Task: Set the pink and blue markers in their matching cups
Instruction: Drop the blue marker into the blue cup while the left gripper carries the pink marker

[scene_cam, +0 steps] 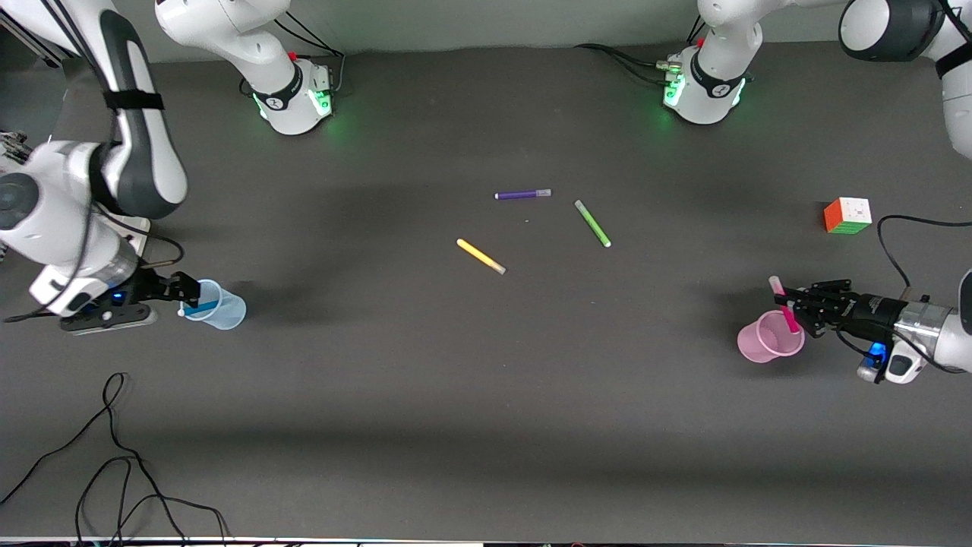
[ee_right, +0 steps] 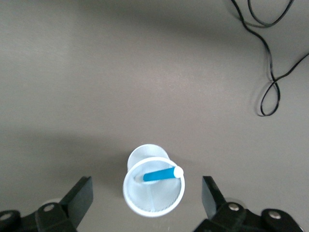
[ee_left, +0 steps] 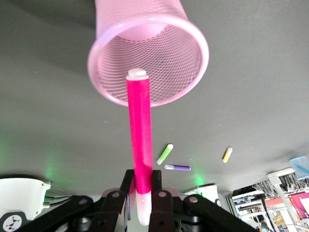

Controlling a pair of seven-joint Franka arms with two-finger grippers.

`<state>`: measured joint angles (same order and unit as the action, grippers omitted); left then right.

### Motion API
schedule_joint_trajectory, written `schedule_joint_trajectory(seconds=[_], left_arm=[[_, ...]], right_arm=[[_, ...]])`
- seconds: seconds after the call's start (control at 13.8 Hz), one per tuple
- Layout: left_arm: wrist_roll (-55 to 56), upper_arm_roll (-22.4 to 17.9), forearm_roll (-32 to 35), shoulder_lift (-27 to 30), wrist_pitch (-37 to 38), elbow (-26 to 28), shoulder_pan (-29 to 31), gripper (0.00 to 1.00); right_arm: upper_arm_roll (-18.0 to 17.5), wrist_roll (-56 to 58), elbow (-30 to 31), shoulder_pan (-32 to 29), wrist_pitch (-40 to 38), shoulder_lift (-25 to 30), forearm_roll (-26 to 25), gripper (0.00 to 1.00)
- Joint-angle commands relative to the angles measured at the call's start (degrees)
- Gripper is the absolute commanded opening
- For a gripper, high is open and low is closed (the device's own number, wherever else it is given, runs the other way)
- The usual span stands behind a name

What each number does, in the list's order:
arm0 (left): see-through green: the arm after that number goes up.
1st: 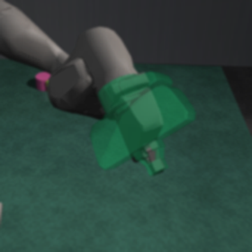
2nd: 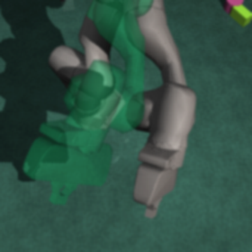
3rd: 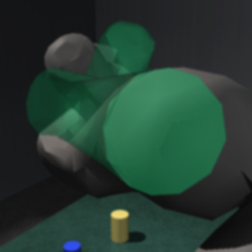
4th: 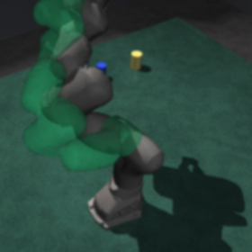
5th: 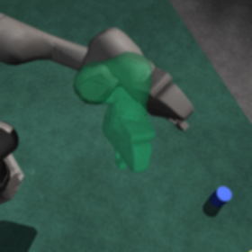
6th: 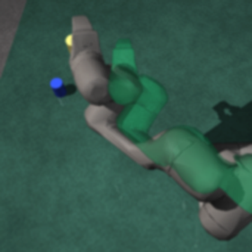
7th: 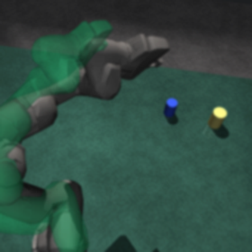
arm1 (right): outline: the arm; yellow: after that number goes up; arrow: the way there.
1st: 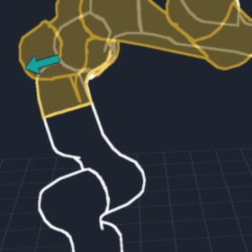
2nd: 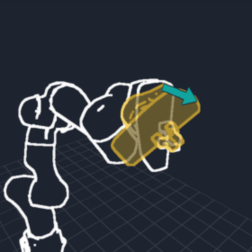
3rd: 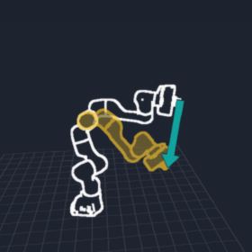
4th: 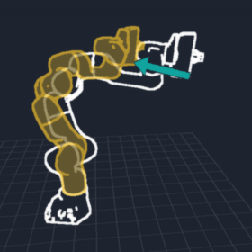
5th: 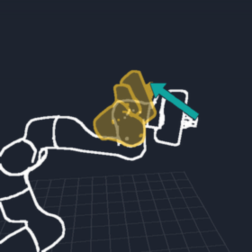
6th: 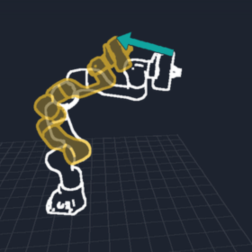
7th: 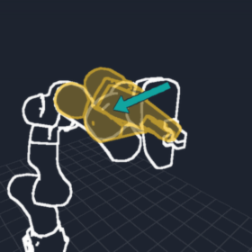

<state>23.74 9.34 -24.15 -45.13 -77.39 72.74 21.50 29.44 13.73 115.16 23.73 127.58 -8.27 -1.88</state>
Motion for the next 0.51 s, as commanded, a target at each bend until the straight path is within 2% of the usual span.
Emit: schedule_joint_trajectory(seconds=[0.0, 0.22, 0.36, 0.44], left_arm=[[-0.89, 0.16, -1.16, -2.67, 0.04, -3.47, -0.32, 0.0], [-1.76, 0.16, -1.16, -3.64, -1.8, -3.92, -0.58, 0.0], [-4.3, 0.16, -1.16, -3.91, -2.33, -3.92, -0.58, 0.0], [-5.1, 0.07, -1.16, -4.0, -2.5, -3.92, -0.58, 0.06]], right_arm=[[-0.7, -0.2, -6.94, 0.35, -7.94, 1.14, 3.63, 1.0], [-5.08, -1.16, -11.43, -1.22, -14.79, 4.48, 3.82, 1.0], [-12.18, -6.32, -12.85, -5.87, -18.75, 7.28, 3.47, 1.0], [-14.91, -7.31, -13.03, -7.28, -19.99, 9.3, 2.94, 1.0]])
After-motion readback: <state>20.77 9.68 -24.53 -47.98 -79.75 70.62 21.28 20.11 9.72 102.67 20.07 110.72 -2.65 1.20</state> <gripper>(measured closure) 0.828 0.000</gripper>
